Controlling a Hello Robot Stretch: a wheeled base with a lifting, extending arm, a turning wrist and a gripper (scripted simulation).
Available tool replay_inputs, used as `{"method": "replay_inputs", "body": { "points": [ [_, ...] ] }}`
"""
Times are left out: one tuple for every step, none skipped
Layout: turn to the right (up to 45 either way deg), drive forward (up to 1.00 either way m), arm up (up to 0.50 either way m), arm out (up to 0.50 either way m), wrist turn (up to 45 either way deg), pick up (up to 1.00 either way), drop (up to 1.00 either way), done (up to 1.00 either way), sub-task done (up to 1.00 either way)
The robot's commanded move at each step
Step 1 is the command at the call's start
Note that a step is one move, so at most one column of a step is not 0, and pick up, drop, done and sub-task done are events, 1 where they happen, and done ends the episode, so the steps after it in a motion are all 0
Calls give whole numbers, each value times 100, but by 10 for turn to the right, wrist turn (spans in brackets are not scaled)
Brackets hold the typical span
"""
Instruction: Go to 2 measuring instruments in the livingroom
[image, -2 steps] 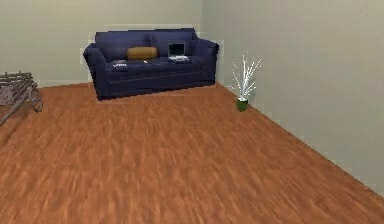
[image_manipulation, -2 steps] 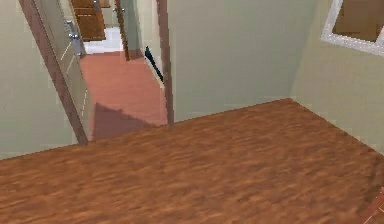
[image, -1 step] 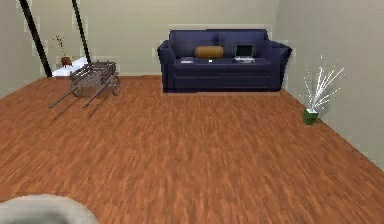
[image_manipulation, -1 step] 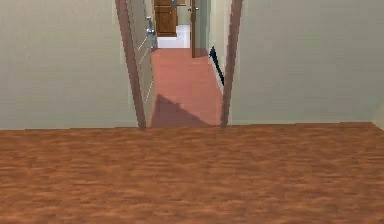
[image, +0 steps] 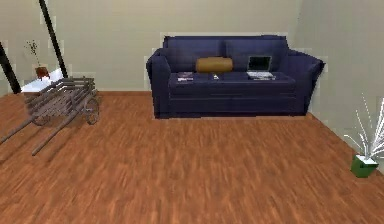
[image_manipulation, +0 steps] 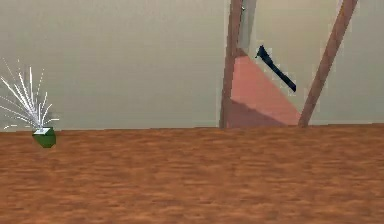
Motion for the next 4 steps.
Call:
{"method": "replay_inputs", "body": {
  "points": [
    [-450,0,0,0,0,0,0,0,0],
    [-90,0,0,0,0,0,0,0,0],
    [0,100,0,0,0,0,0,0,0],
    [-90,0,0,0,0,0,0,0,0]
  ]
}}
